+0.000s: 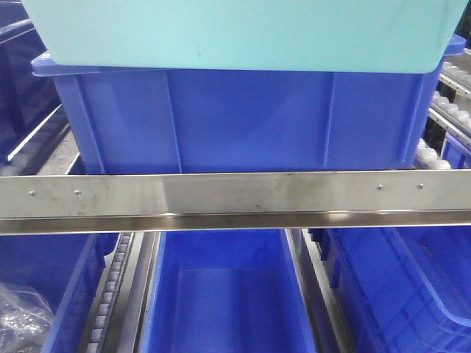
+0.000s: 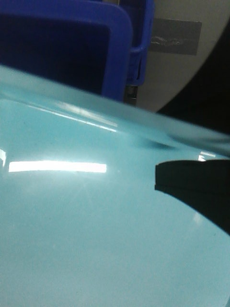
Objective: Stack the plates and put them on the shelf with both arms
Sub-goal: 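Carry the teal tub above the blue crate on the shelf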
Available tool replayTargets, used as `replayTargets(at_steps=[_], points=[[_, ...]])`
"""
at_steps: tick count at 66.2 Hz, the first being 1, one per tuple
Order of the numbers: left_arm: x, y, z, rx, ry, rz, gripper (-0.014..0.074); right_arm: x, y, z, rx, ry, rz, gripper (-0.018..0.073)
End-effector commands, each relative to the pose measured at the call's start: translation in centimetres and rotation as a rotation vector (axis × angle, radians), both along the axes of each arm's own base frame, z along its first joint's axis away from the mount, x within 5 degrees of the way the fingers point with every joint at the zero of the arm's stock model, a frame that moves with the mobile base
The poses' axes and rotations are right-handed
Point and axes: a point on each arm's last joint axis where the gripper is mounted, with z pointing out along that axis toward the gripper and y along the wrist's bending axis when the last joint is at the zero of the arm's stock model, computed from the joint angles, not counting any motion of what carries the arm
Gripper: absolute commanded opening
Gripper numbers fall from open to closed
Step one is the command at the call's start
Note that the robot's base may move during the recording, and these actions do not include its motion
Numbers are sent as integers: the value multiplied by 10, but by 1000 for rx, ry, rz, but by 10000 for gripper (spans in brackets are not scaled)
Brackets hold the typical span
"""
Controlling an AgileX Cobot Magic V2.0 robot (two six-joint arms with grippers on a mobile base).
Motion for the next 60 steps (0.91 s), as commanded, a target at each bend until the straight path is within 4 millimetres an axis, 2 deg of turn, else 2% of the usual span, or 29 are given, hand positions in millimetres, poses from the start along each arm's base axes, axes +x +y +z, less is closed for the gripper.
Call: replayTargets(at_steps=[1,25,26,60], points=[[-19,-13,33,-180,-84,-59,87,-10,15,35,176,-164,62,55],[-19,-13,33,-180,-84,-59,87,-10,15,35,176,-164,62,55],[-15,-5,33,-179,-86,-32,87,-10,15,35,176,-164,62,55],[-15,-5,33,-179,-86,-32,87,-10,15,35,176,-164,62,55]])
